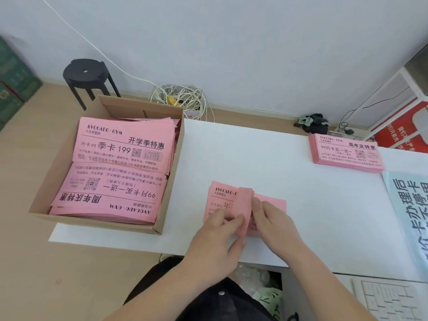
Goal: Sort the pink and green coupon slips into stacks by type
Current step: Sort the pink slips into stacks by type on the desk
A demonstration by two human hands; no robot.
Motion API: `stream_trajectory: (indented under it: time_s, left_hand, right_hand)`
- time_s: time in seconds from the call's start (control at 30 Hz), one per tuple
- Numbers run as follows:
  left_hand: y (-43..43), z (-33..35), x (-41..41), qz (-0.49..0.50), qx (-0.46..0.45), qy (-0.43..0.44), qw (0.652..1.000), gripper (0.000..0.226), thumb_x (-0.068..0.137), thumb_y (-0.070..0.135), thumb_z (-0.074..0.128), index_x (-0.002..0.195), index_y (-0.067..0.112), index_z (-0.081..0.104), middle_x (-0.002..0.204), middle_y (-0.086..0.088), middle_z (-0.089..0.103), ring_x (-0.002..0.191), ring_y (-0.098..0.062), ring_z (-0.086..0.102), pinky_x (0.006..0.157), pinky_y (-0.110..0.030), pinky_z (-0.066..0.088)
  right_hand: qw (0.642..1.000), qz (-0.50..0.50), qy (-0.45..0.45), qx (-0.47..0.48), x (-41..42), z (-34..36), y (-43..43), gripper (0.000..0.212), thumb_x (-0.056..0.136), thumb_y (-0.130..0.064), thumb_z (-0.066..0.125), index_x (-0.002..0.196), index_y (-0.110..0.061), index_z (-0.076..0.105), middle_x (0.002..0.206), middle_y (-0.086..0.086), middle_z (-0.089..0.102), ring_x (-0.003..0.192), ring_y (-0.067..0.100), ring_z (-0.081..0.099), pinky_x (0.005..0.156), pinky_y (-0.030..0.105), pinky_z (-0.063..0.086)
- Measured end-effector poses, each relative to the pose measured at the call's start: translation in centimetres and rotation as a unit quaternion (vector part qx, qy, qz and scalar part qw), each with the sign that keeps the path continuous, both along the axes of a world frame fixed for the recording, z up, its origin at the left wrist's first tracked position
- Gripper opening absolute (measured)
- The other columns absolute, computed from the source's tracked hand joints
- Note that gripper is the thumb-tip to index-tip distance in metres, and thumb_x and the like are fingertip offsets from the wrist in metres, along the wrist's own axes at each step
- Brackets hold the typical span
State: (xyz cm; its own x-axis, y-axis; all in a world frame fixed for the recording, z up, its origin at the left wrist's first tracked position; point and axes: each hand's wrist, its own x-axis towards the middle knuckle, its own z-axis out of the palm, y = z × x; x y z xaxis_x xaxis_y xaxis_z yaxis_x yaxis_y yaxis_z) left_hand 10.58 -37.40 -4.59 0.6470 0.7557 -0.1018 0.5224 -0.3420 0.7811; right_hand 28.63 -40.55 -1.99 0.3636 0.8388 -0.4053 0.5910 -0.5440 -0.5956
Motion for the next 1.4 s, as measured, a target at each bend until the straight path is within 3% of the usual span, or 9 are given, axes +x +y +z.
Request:
stream_trajectory:
  time_s: [0.27,0.43,0.63,0.73,0.83,0.93,1.0,1.17,1.4]
  left_hand:
    - [1.4,0.1,-1.2,-0.010,-0.019,0.010,1.000,0.041,0.100,0.020,0.056,0.139,0.033,0.060,0.151,0.021,0.036,0.142,0.000,0.028,0.119,-0.018,0.021]
    - [2.0,0.6,-1.2,0.254,-0.228,-0.072,0.937,0.033,0.097,0.010,0.059,0.121,0.033,0.065,0.128,0.022,0.059,0.107,0.007,0.060,0.090,-0.012,0.044]
    - [2.4,2.9,-0.6,0.260,-0.303,-0.158,0.903,0.033,0.097,0.011,0.063,0.116,0.039,0.063,0.117,0.021,0.067,0.098,-0.004,0.068,0.068,-0.013,0.051]
    - [1.0,3.2,-0.2,0.097,-0.192,-0.082,0.973,0.044,0.098,0.011,0.056,0.121,0.048,0.061,0.125,0.030,0.059,0.113,0.010,0.055,0.095,-0.013,0.047]
    - [-0.6,2.2,0.2,-0.031,-0.135,-0.032,0.990,0.061,0.095,0.006,0.050,0.143,0.043,0.051,0.147,0.037,0.036,0.137,0.012,0.031,0.114,-0.016,0.030]
    - [-0.5,0.8,-0.4,0.079,-0.150,-0.021,0.985,0.054,0.096,0.003,0.047,0.135,0.037,0.060,0.153,0.030,0.032,0.145,0.009,0.023,0.123,-0.018,0.016]
    - [0.2,0.3,-1.0,0.210,-0.171,-0.023,0.962,0.050,0.095,0.000,0.046,0.130,0.033,0.062,0.150,0.021,0.039,0.144,0.000,0.032,0.124,-0.029,0.025]
    - [1.5,1.5,-1.2,0.285,-0.297,-0.087,0.907,0.041,0.096,0.004,0.053,0.125,0.033,0.059,0.127,0.013,0.062,0.113,0.001,0.059,0.089,-0.018,0.049]
    - [1.8,1.7,0.2,0.296,-0.331,-0.112,0.889,0.036,0.089,0.030,0.077,0.122,0.025,0.061,0.105,0.003,0.071,0.091,-0.005,0.066,0.073,-0.015,0.050]
  right_hand:
    - [0.996,0.034,-0.080,-0.008,-0.8,0.2,0.3,0.054,0.107,-0.052,0.027,0.071,-0.016,0.046,0.073,-0.001,0.054,0.070,0.016,0.055,0.067,0.037,0.042]
    - [0.993,0.047,-0.105,-0.012,-1.2,0.3,1.1,0.054,0.107,-0.053,0.030,0.070,-0.018,0.045,0.078,-0.002,0.051,0.069,0.013,0.052,0.063,0.034,0.037]
    - [0.992,0.049,-0.113,-0.008,-1.7,0.6,1.3,0.057,0.105,-0.059,0.029,0.068,-0.018,0.046,0.078,-0.002,0.051,0.071,0.016,0.054,0.072,0.037,0.043]
    - [0.996,0.031,-0.079,-0.005,-1.8,1.1,1.4,0.063,0.102,-0.065,0.027,0.067,-0.018,0.047,0.076,-0.002,0.054,0.070,0.015,0.054,0.067,0.034,0.040]
    - [0.998,0.019,-0.062,-0.019,-1.2,1.3,1.4,0.057,0.104,-0.059,0.031,0.067,-0.018,0.047,0.074,-0.002,0.057,0.068,0.014,0.053,0.065,0.032,0.039]
    - [0.997,0.013,-0.074,-0.035,-0.6,1.0,1.2,0.047,0.106,-0.048,0.034,0.071,-0.017,0.043,0.072,-0.001,0.055,0.064,0.015,0.050,0.058,0.030,0.036]
    - [0.996,0.021,-0.081,-0.033,-0.8,0.7,1.1,0.046,0.106,-0.047,0.034,0.074,-0.016,0.044,0.074,-0.001,0.056,0.066,0.014,0.052,0.058,0.030,0.036]
    - [0.998,0.003,-0.059,-0.027,-0.7,0.7,1.0,0.049,0.106,-0.051,0.036,0.074,-0.014,0.045,0.072,0.000,0.057,0.066,0.017,0.053,0.058,0.030,0.037]
    - [1.000,-0.003,-0.006,-0.030,0.1,0.7,0.5,0.054,0.105,-0.053,0.033,0.085,-0.009,0.056,0.078,0.005,0.064,0.070,0.021,0.058,0.062,0.033,0.042]
